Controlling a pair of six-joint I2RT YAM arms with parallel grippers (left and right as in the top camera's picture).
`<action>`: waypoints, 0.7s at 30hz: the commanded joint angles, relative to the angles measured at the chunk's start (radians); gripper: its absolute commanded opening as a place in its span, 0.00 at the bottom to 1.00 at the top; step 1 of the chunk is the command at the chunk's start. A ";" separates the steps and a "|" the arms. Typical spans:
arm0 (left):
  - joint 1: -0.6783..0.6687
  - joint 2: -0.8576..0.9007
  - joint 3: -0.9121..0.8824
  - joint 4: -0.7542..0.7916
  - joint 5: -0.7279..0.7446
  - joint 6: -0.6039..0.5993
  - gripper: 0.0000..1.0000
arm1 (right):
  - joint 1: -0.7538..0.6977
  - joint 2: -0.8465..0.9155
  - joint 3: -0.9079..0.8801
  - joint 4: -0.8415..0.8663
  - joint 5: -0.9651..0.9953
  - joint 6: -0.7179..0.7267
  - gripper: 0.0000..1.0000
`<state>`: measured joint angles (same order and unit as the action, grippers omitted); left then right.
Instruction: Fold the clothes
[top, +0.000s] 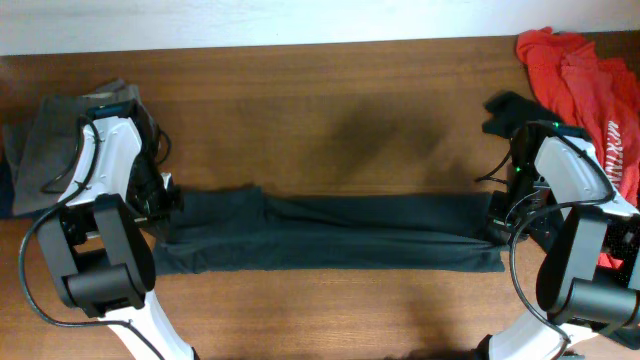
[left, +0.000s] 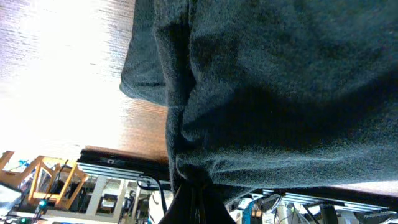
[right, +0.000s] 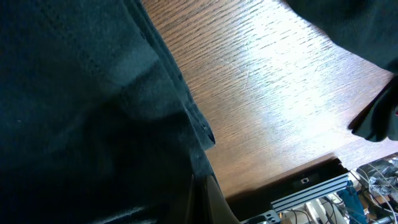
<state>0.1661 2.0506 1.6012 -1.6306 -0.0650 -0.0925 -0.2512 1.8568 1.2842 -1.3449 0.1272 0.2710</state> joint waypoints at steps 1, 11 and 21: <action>0.007 -0.035 -0.011 -0.005 -0.029 -0.013 0.01 | -0.006 -0.018 -0.005 0.000 0.011 0.018 0.07; 0.007 -0.035 -0.011 -0.019 -0.029 -0.013 0.09 | -0.006 -0.018 -0.005 0.037 -0.034 -0.009 0.39; 0.006 -0.035 -0.011 -0.003 -0.025 -0.012 0.19 | 0.006 -0.018 0.011 0.109 -0.308 -0.190 0.38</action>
<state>0.1661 2.0491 1.5986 -1.6459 -0.0834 -0.0990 -0.2527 1.8568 1.2842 -1.2396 -0.0753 0.1535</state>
